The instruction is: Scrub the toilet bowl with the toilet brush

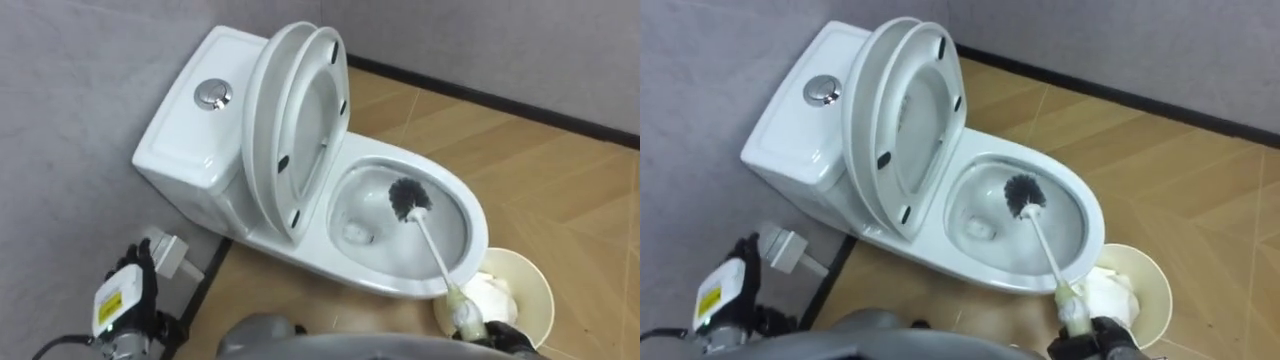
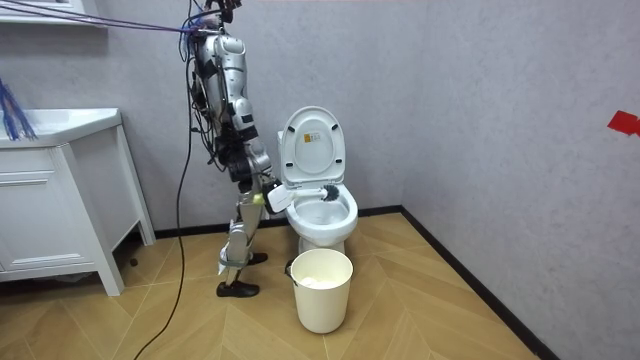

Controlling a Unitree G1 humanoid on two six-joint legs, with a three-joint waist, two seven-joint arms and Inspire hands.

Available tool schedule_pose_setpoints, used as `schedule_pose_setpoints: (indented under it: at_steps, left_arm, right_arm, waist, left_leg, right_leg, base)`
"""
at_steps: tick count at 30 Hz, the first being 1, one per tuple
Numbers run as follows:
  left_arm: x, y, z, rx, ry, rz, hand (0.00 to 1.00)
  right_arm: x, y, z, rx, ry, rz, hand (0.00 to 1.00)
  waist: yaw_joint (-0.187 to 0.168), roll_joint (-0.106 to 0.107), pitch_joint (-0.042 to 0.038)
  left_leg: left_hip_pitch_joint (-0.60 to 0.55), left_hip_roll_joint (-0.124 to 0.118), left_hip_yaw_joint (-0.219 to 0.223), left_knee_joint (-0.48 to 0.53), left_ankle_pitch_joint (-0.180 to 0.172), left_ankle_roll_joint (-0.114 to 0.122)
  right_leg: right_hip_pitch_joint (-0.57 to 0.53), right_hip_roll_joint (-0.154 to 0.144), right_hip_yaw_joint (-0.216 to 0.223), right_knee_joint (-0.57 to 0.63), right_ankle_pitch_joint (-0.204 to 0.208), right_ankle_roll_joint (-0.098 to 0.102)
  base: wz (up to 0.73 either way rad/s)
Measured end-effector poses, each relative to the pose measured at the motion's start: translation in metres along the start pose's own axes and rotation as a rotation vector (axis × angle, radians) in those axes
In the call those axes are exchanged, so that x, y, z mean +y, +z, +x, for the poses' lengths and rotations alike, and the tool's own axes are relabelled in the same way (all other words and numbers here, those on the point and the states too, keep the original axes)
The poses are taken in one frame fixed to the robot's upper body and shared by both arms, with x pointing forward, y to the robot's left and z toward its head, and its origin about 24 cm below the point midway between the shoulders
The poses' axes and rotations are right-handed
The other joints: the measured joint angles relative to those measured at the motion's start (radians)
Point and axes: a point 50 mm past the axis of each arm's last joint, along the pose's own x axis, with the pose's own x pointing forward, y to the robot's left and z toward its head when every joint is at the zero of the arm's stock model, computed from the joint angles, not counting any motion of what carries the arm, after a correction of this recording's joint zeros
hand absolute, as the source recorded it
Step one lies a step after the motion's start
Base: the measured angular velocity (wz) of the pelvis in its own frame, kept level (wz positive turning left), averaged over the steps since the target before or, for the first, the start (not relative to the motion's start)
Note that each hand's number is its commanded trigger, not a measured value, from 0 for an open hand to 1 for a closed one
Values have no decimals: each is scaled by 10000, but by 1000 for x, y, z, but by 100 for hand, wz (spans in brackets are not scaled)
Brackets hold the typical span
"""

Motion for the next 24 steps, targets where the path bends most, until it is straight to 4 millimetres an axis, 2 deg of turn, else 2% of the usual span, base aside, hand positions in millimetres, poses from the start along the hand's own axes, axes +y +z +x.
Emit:
schedule_pose_setpoints:
  at_steps: [3,6,9,12,15,18,23,24]
  left_arm:
    - [-13,-13,-5,913,-876,-221,0]
    - [-25,-29,-14,2332,-1465,-1452,0]
    - [-28,-45,-17,3569,-1687,-2775,0]
    - [-30,-58,-22,4590,-1734,-3581,0]
    - [-33,-57,-22,4790,-1968,-3655,0]
    - [-30,-45,-12,4542,-1879,-3802,0]
    - [-21,-26,5,3940,-1556,-3995,0]
    - [-19,-24,7,3858,-1518,-4022,0]
  right_arm:
    - [1,-1,-1,-98,-136,389,100]
    - [0,-3,-3,-244,-573,837,100]
    - [-6,-5,-4,-226,-1149,1241,100]
    - [-9,-3,-4,-346,-1758,1482,100]
    - [-10,-9,-7,-282,-2284,1508,100]
    - [-9,-14,-9,-180,-2812,1297,100]
    - [-14,-16,-11,-191,-3656,976,100]
    - [-16,-16,-12,-198,-3927,1119,91]
  waist:
    - [-92,-46,-18]
    - [-32,2,0]
    - [-85,19,11]
    - [-307,54,25]
    - [-436,122,19]
    - [-757,172,16]
    - [-1035,256,-23]
    - [-1090,277,-25]
  left_leg:
    - [198,8,81,-17,-45,8]
    - [521,91,394,-3,-181,4]
    - [694,166,592,-19,-278,-2]
    - [812,291,830,-39,-425,-41]
    - [975,406,1115,-105,-532,-55]
    - [983,428,1245,-111,-560,-62]
    - [1216,468,1591,-320,-562,-65]
    - [1320,468,1688,-367,-561,-64]
  right_leg:
    - [207,11,60,-97,-2,5]
    - [418,32,374,-122,-5,11]
    - [479,71,652,-119,-10,18]
    - [455,162,975,-118,0,0]
    - [428,215,1334,-106,26,-14]
    - [390,238,1443,-107,42,-20]
    - [369,310,1912,-106,74,-41]
    - [402,309,2049,-106,74,-40]
  base:
    - [-7]
    - [-30]
    - [-25]
    - [-31]
    - [-34]
    - [-16]
    - [-22]
    - [-25]
